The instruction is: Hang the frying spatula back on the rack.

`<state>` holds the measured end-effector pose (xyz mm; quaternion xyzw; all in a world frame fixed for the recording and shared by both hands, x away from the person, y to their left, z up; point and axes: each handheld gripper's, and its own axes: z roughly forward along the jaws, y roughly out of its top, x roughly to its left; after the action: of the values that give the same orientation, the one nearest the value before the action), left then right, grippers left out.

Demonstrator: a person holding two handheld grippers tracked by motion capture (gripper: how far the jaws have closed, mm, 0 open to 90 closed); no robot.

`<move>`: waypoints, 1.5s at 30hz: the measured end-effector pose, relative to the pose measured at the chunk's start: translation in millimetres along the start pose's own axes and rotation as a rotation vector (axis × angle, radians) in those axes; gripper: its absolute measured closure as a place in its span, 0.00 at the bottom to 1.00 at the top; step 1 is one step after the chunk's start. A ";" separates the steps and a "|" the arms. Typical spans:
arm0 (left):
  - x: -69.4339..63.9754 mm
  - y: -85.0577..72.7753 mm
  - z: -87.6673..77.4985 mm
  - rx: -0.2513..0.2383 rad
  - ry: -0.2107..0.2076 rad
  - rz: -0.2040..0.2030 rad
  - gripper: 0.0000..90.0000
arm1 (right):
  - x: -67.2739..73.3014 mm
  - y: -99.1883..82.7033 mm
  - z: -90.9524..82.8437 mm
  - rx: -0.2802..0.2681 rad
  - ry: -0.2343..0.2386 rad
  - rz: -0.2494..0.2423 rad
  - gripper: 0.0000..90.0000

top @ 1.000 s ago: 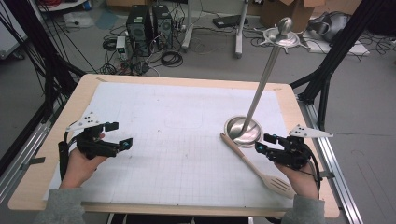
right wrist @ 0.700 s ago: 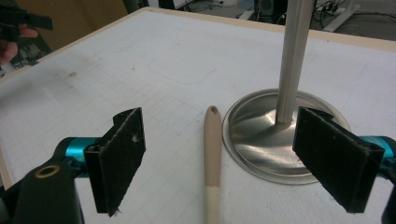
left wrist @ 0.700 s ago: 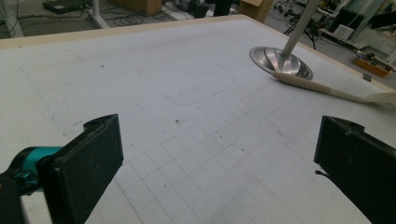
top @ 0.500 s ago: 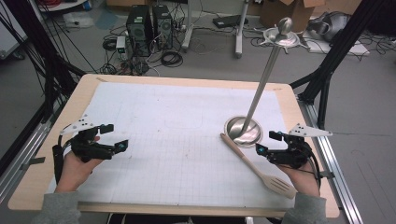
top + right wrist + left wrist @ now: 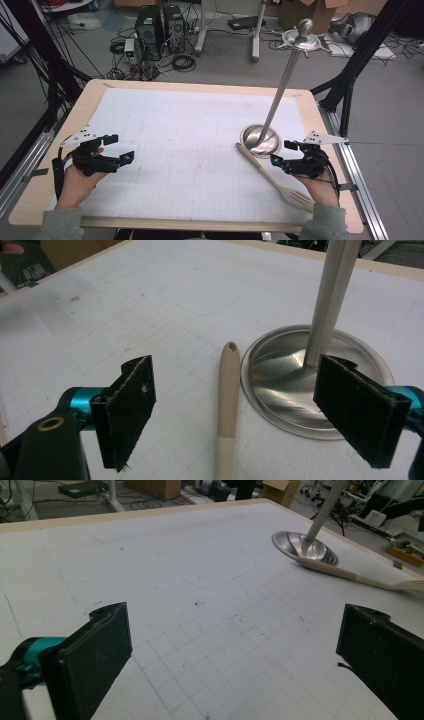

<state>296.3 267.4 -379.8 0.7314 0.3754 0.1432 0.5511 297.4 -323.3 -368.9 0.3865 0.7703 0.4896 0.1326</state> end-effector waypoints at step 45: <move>1.2 1.9 17.8 0.013 -0.042 -0.006 0.02 | 0.1 -34.0 39.9 0.102 -0.081 0.041 0.16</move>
<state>308.9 255.6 -384.6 0.7367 0.3669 0.1234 0.5545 304.8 -304.7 -417.4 0.4279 0.7802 0.4362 0.1339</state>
